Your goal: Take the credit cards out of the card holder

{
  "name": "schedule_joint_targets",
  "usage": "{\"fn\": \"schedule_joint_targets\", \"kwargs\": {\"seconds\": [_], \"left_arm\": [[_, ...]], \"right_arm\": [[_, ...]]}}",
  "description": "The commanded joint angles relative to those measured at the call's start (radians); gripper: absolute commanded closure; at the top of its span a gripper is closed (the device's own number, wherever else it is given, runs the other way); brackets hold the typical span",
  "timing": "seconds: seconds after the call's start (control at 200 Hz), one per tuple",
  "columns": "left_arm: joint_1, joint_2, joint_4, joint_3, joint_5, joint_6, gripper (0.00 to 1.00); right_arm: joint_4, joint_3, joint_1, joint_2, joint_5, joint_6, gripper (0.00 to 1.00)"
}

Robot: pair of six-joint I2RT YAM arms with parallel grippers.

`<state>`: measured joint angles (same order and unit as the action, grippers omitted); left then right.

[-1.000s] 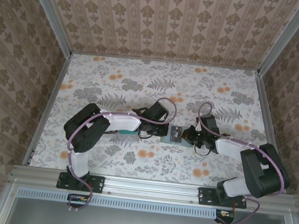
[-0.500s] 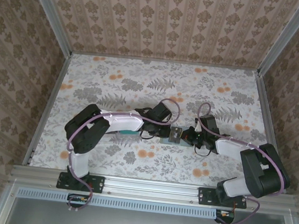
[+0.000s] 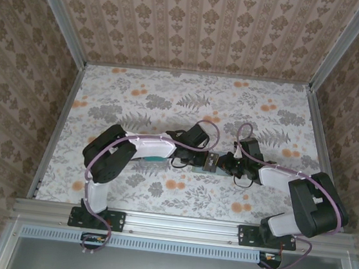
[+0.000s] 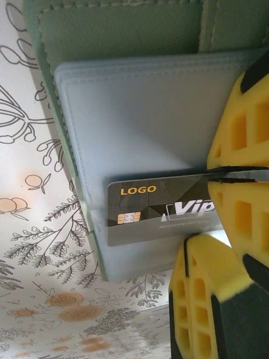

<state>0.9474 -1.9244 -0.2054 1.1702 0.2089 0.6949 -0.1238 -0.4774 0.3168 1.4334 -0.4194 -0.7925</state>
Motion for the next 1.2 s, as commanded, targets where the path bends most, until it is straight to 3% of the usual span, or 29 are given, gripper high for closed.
{"fn": "schedule_joint_targets", "kwargs": {"seconds": [0.0,0.115,0.39,0.495,0.57,0.61,0.805,1.05,1.195], "left_arm": [[-0.007,-0.013,0.003,-0.014,0.009,-0.005,0.96],[-0.008,-0.013,0.002,-0.023,0.009,-0.003,0.96],[-0.008,-0.012,0.006,-0.034,0.017,0.001,0.97],[-0.008,-0.009,0.005,-0.034,0.015,-0.001,0.97],[-0.008,-0.005,0.003,-0.035,0.011,0.0,0.97],[-0.007,-0.003,0.0,-0.035,0.01,-0.003,0.97],[-0.02,0.014,-0.002,-0.049,0.004,-0.006,0.97],[-0.029,0.031,-0.006,-0.049,0.008,-0.015,0.97],[-0.029,0.05,-0.007,-0.037,0.014,-0.02,0.97]], "right_arm": [[0.018,-0.007,-0.004,0.015,-0.003,0.011,0.83],[0.008,-0.009,-0.003,0.028,-0.007,0.01,0.77],[-0.036,-0.014,0.004,0.058,-0.031,-0.007,0.77],[-0.045,-0.017,0.003,0.064,-0.039,-0.014,0.86],[-0.034,-0.014,0.002,0.057,-0.029,-0.014,1.0],[-0.026,-0.009,0.0,0.047,-0.019,-0.014,1.0],[0.036,0.025,-0.048,-0.036,0.0,0.008,1.0],[0.17,0.064,-0.154,-0.24,-0.009,0.069,1.0],[0.264,0.059,-0.168,-0.382,0.007,0.101,1.0]]}}
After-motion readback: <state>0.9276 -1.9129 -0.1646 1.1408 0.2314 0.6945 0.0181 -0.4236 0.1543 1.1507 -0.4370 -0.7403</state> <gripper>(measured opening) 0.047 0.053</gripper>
